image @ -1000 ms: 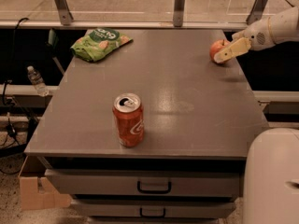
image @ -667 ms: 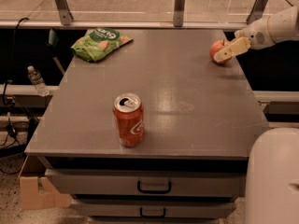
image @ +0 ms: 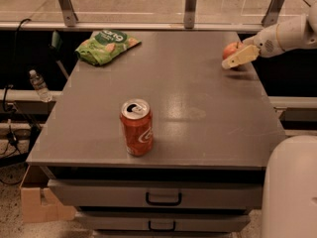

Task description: Pick apple

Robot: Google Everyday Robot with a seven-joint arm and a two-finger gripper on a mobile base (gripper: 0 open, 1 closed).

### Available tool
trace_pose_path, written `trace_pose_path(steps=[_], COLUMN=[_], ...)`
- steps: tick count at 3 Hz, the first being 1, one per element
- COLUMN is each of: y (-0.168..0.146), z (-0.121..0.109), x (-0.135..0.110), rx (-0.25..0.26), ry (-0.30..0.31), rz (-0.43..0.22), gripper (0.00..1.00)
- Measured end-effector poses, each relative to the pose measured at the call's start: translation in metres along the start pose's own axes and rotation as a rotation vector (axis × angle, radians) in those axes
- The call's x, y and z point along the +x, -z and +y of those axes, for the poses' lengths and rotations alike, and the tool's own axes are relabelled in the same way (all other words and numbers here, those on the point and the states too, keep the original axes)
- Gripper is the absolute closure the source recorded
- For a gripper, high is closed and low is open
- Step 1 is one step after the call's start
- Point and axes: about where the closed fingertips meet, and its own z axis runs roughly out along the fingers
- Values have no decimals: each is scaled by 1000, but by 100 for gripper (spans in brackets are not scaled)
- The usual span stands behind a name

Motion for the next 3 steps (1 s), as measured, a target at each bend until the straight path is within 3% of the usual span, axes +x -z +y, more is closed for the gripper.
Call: trace_pose_path(steps=[2, 3], y=[-16, 3], z=[15, 47], x=[7, -21], rx=[-49, -138], ry=[7, 47], rz=[3, -63], gripper=[60, 83])
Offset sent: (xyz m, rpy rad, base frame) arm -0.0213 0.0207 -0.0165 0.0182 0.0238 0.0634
